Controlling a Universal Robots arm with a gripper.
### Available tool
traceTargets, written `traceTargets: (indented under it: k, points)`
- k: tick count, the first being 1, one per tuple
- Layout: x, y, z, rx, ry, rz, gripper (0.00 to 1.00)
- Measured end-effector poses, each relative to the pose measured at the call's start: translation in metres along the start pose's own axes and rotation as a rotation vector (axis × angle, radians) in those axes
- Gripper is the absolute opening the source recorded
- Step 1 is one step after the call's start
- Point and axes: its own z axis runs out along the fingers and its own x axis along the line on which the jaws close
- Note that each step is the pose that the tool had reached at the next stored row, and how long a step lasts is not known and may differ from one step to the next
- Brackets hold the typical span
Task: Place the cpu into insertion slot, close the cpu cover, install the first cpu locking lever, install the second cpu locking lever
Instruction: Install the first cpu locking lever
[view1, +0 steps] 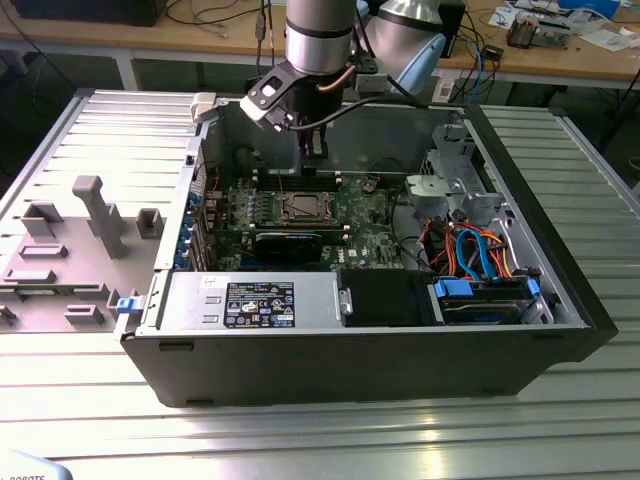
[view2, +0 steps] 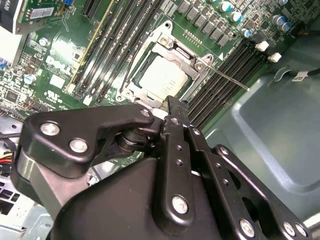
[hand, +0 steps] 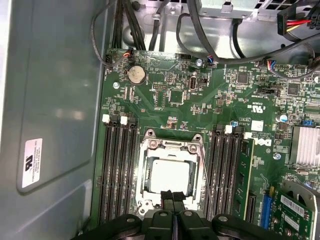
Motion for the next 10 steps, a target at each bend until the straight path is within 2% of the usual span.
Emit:
traceTargets:
  k: [10]
  points:
    - [0.0000,0.0000,-0.0008,-0.0001,0.0000,0.000,0.11]
